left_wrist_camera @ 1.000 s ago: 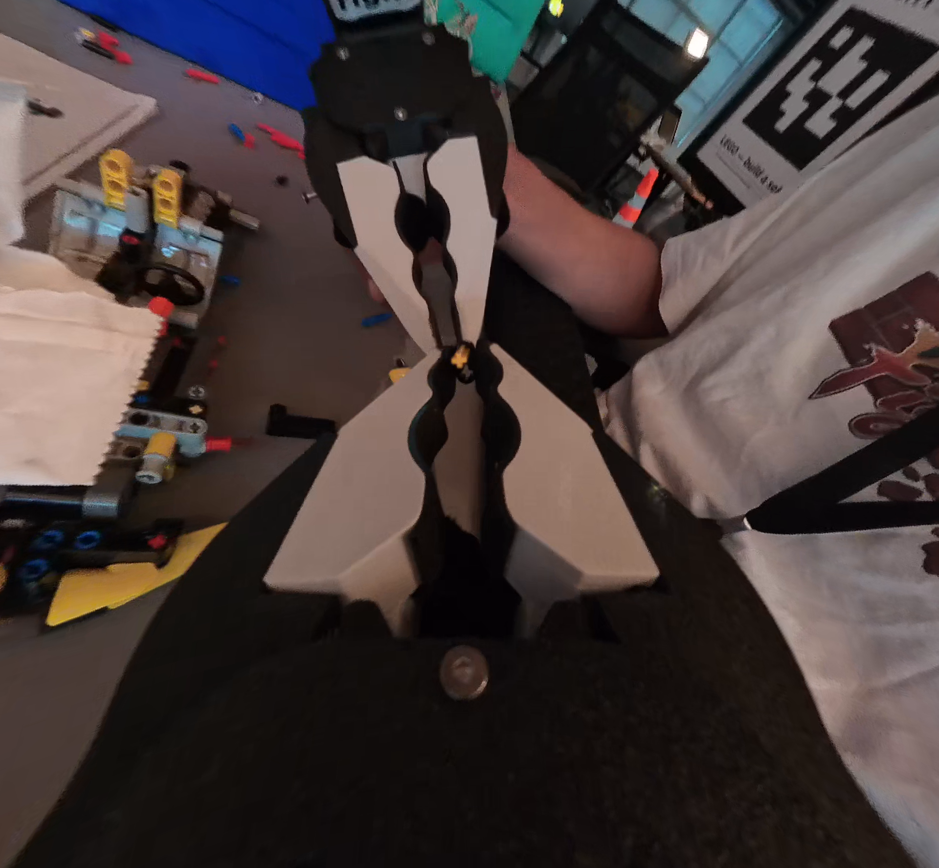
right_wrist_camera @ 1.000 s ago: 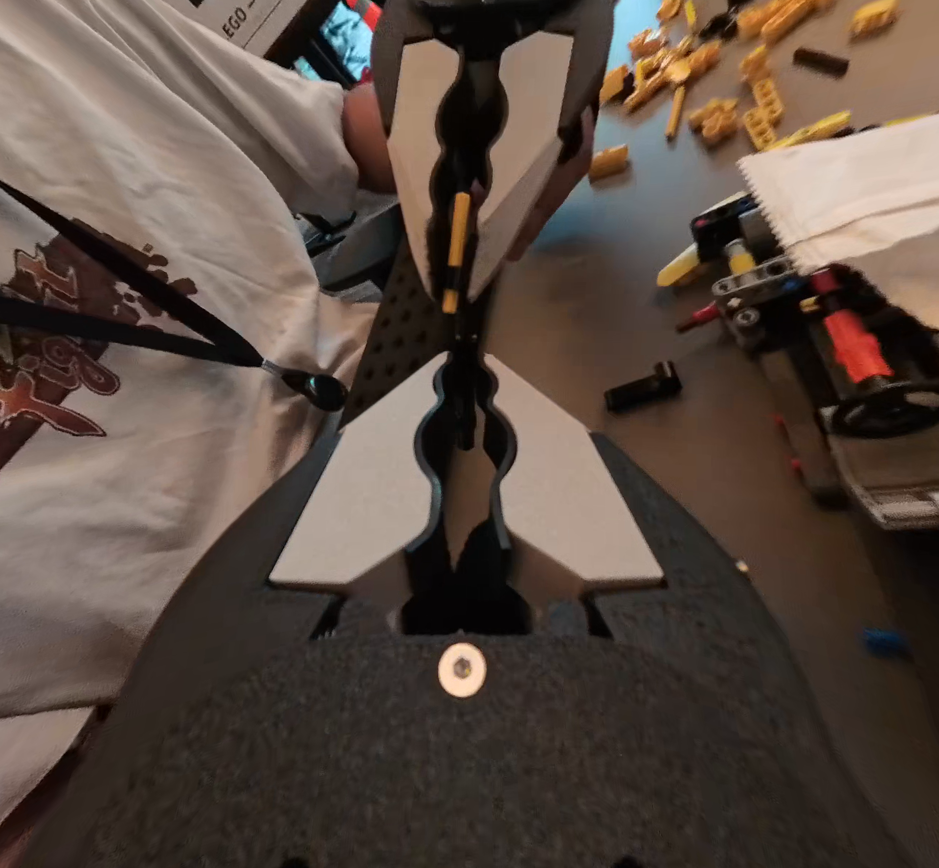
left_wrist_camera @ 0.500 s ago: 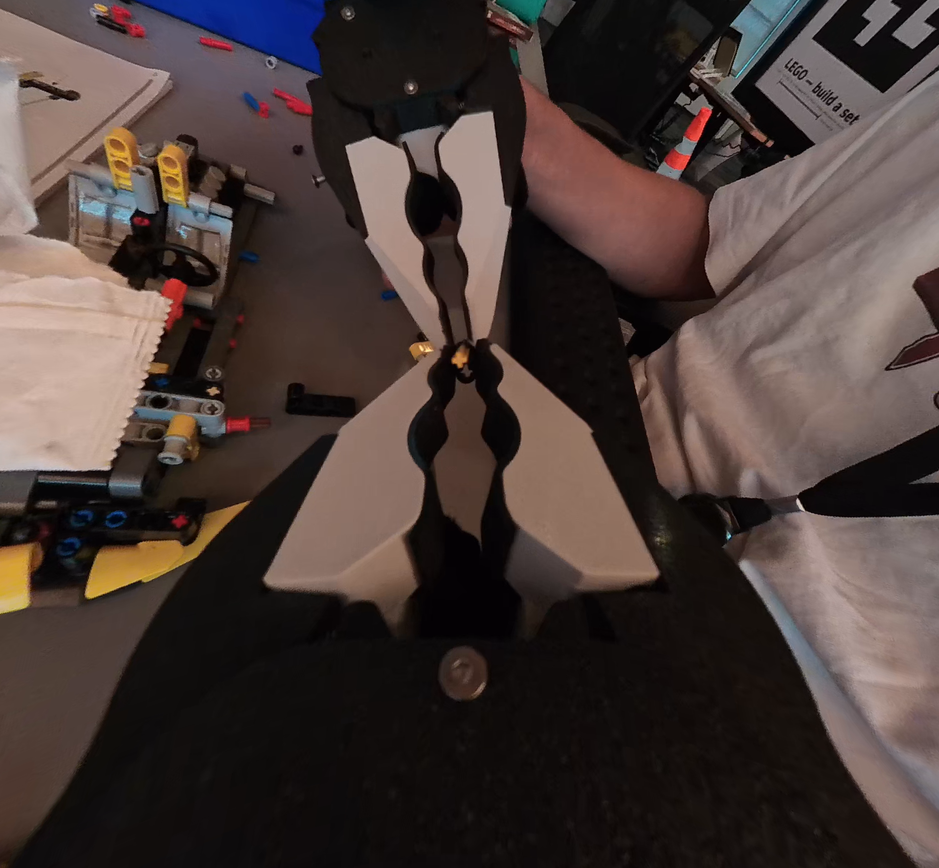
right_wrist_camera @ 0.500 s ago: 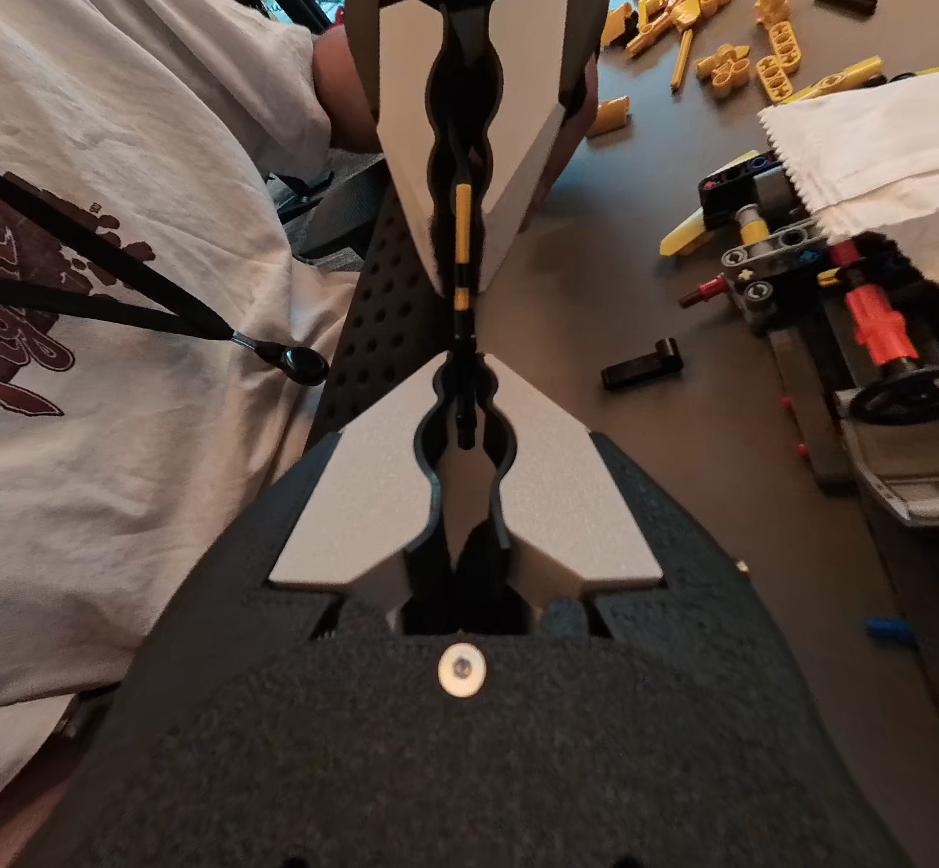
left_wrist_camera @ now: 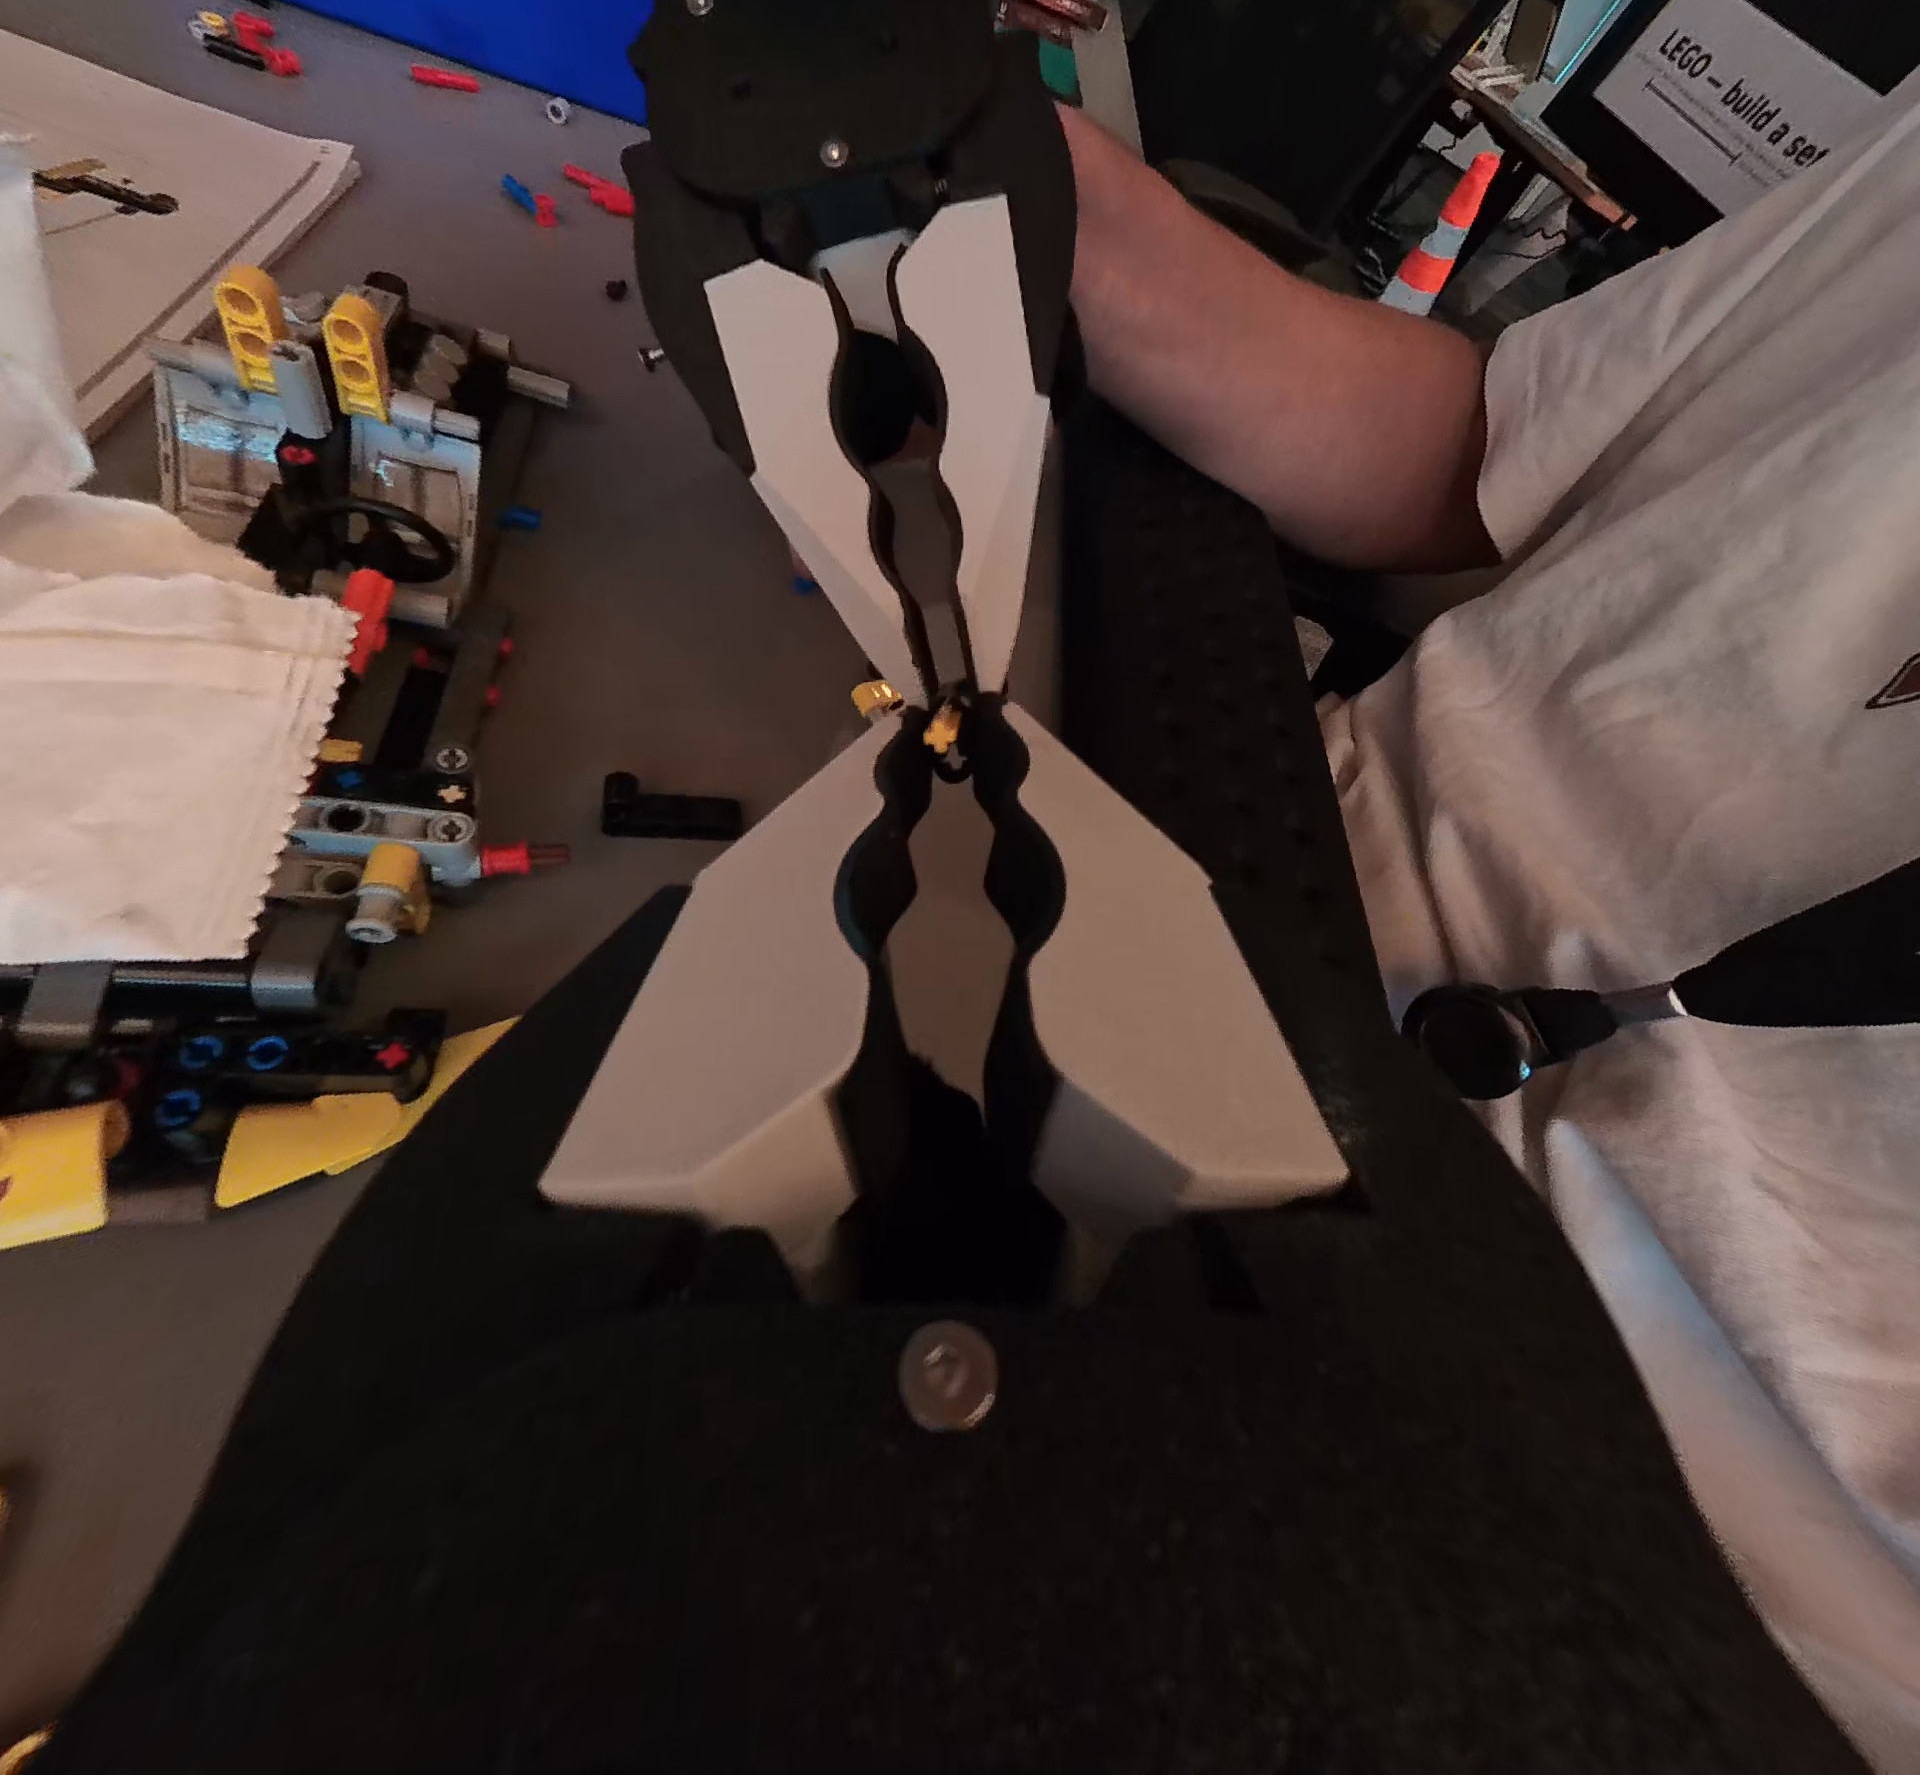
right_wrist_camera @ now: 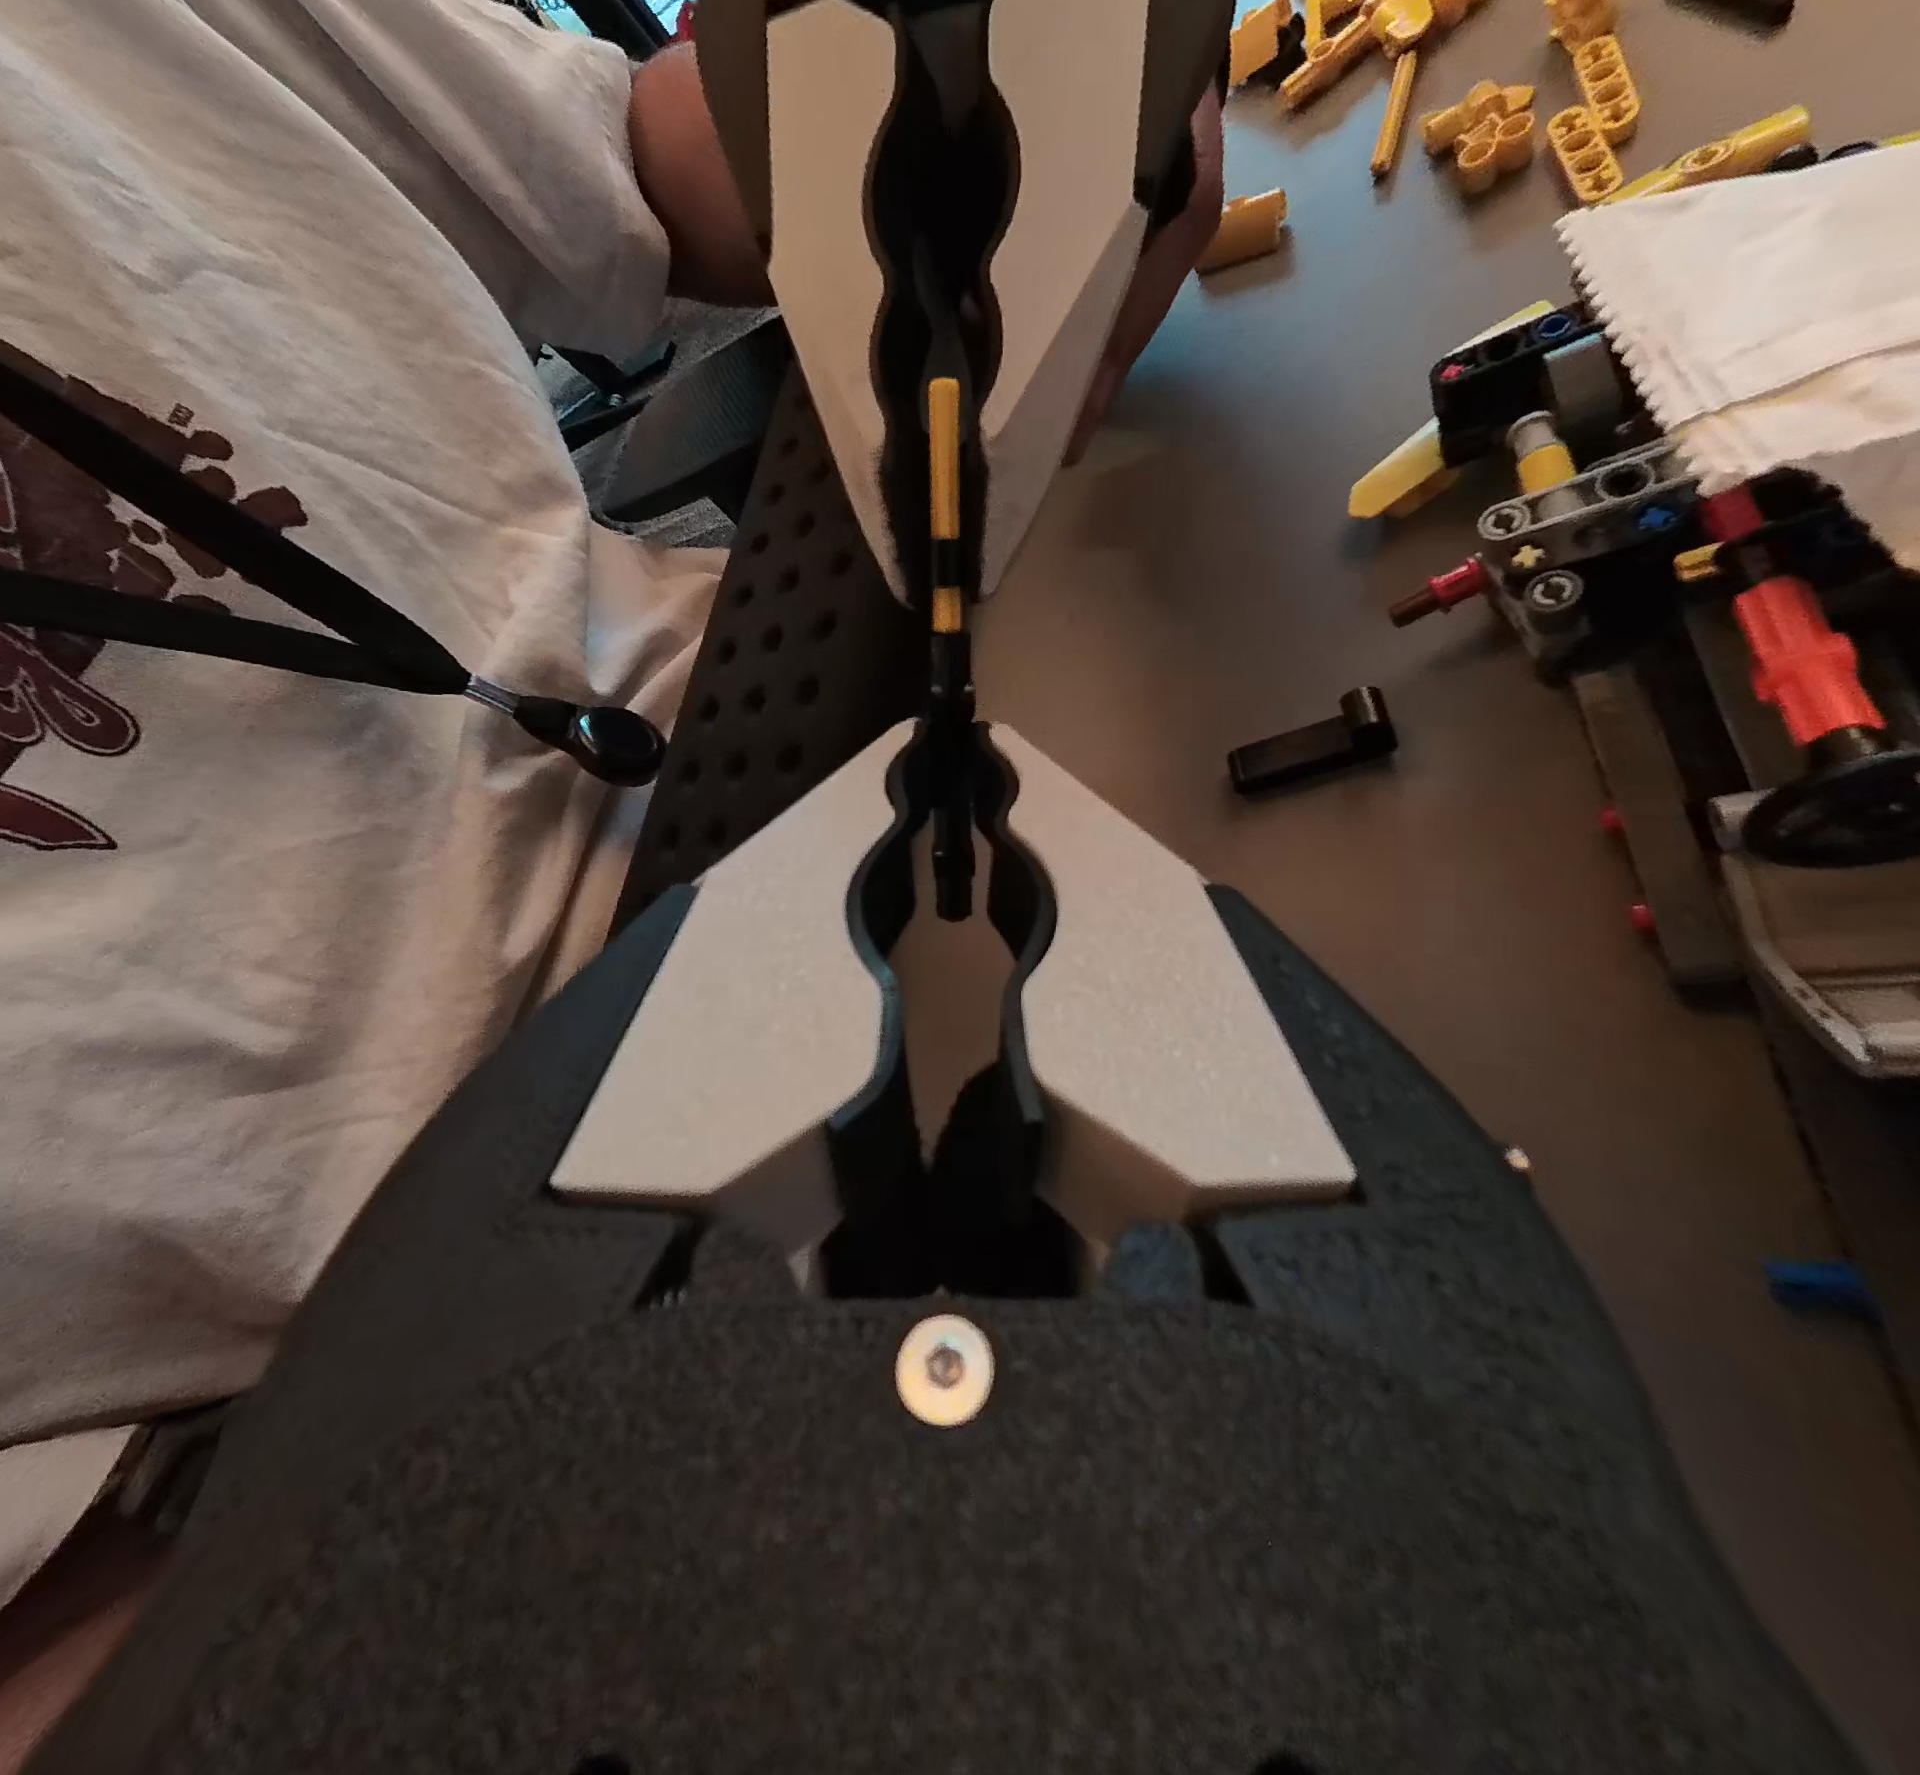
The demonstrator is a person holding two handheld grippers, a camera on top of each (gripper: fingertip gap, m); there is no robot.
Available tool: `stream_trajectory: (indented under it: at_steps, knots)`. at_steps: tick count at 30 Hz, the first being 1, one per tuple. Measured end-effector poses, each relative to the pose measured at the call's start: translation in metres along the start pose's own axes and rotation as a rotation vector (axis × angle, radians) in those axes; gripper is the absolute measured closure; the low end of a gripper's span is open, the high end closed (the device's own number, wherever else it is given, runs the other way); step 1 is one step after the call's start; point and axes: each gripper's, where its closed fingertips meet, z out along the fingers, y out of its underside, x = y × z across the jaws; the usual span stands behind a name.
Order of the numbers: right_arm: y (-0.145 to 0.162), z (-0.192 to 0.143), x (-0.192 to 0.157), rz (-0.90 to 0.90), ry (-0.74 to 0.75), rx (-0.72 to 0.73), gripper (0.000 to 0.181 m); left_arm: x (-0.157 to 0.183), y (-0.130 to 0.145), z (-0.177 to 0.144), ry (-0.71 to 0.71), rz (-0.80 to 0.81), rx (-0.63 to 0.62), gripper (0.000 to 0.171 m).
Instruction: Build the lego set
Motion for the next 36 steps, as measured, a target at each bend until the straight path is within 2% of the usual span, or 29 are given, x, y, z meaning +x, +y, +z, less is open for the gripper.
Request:
stream_trajectory:
  at_steps: [12, 18, 27, 31, 36]
  knots:
    - [0.011, 0.007, 0.003, 0.0, 0.018, -0.068, 0.175, 0.0, 0.013, 0.005, -0.021, 0.058, -0.08, 0.167]
    - [0.006, 0.003, 0.006, -0.017, 0.053, -0.048, 0.175, -0.003, 0.009, 0.004, -0.022, 0.031, -0.056, 0.166]
    - [0.01, 0.006, 0.006, -0.05, 0.074, -0.08, 0.175, 0.0, 0.019, 0.006, 0.007, 0.02, -0.108, 0.166]
    - [0.023, 0.014, 0.005, -0.051, 0.083, -0.172, 0.176, 0.002, 0.034, 0.011, 0.011, 0.052, -0.194, 0.167]
    - [0.033, 0.017, 0.01, -0.083, 0.2, -0.334, 0.175, 0.001, 0.045, 0.015, -0.015, 0.136, -0.311, 0.167]
